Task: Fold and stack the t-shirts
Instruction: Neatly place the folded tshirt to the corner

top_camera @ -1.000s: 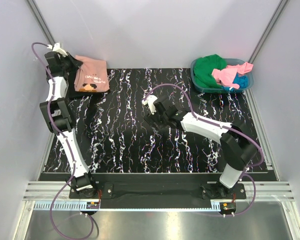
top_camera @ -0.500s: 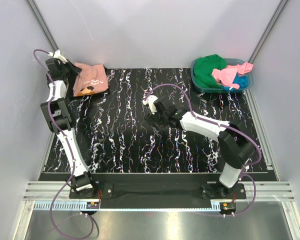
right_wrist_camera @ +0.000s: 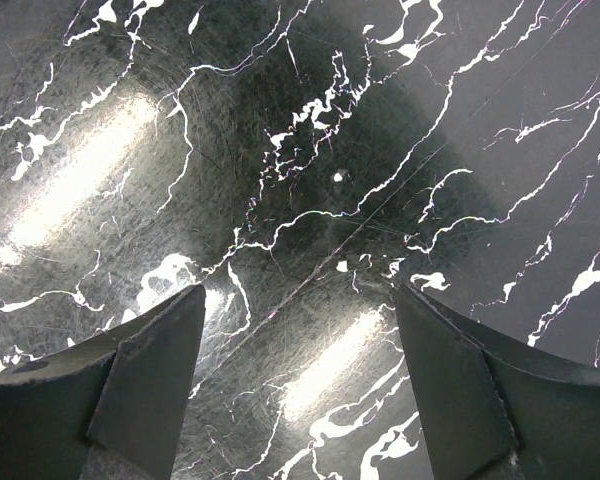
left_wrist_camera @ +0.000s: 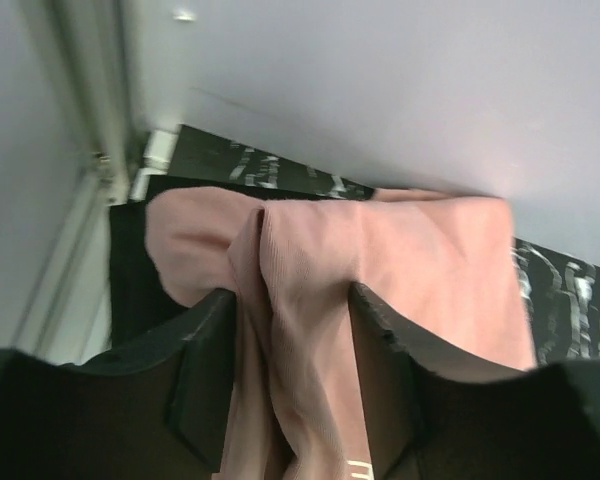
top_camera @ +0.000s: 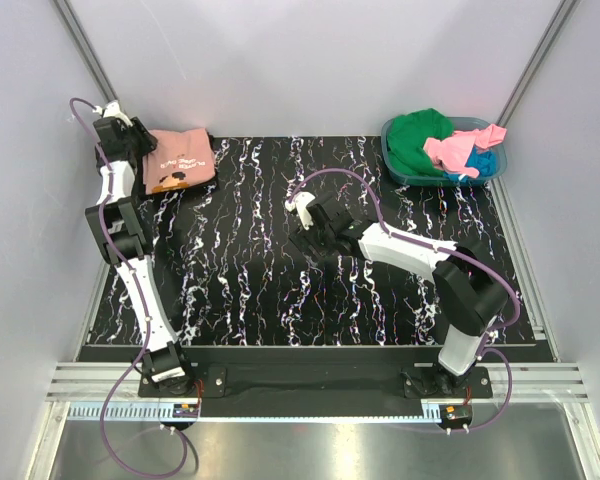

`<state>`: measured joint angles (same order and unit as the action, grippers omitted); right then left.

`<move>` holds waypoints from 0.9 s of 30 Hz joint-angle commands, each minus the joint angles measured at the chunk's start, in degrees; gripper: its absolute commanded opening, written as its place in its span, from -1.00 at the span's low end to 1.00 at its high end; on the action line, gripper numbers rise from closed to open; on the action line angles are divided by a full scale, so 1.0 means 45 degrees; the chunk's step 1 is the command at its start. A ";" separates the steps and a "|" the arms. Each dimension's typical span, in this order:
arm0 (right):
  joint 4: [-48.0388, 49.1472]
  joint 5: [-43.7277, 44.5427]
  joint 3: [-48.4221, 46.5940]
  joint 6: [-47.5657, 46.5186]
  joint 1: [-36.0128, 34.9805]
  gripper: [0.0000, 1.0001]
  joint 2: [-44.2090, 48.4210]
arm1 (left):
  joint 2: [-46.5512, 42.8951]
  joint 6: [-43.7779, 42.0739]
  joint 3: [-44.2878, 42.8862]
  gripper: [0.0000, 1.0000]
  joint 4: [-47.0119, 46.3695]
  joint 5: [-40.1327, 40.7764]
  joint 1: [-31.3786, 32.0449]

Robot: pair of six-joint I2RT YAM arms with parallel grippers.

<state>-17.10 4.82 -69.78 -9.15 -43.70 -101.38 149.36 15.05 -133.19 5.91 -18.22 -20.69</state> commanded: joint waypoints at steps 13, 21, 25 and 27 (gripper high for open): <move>0.0635 -0.0173 0.1343 0.0665 0.0083 0.67 0.1962 | -0.4576 -0.1529 0.2348 0.19 0.1361 0.6160 0.1668; 0.1027 -0.0133 0.1971 0.0900 0.0102 0.66 0.2470 | -0.4152 0.0190 0.2666 -0.79 0.1323 0.1612 0.1512; 0.1027 0.0003 0.2068 0.0939 0.0083 0.66 0.2491 | -0.2884 0.0444 0.1748 -0.86 0.1614 0.0729 0.1297; 0.1008 0.0042 0.2069 0.0959 0.0083 0.66 0.2394 | -0.2393 0.0659 0.1434 -0.90 0.1888 0.0573 0.1121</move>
<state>-14.76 4.86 -60.66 -5.76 -43.70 -92.79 135.02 15.66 -123.59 13.06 -10.48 -14.83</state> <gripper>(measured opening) 0.832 0.062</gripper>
